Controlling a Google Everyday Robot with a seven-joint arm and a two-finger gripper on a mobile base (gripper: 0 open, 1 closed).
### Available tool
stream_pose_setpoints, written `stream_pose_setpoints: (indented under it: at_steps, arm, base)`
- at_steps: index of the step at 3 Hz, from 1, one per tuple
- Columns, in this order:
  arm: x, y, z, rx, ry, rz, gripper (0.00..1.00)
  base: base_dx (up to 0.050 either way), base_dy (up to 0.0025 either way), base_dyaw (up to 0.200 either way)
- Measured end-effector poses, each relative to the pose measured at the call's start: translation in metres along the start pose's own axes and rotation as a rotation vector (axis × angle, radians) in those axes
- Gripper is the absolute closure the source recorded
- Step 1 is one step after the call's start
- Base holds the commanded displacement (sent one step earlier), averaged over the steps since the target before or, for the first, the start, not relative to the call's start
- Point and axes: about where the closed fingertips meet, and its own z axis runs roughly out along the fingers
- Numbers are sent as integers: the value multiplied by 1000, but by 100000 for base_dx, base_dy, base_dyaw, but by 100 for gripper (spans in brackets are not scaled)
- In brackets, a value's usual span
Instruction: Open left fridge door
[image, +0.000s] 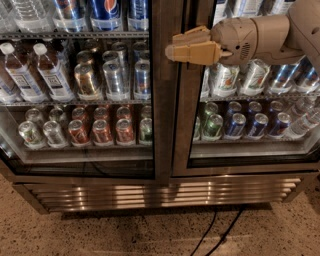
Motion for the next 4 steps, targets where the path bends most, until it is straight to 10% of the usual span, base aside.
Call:
stream_pose_setpoints:
  at_steps: [4]
  arm:
    - [0,0,0,0,0,0,100]
  base:
    - [-4472,-60,3946]
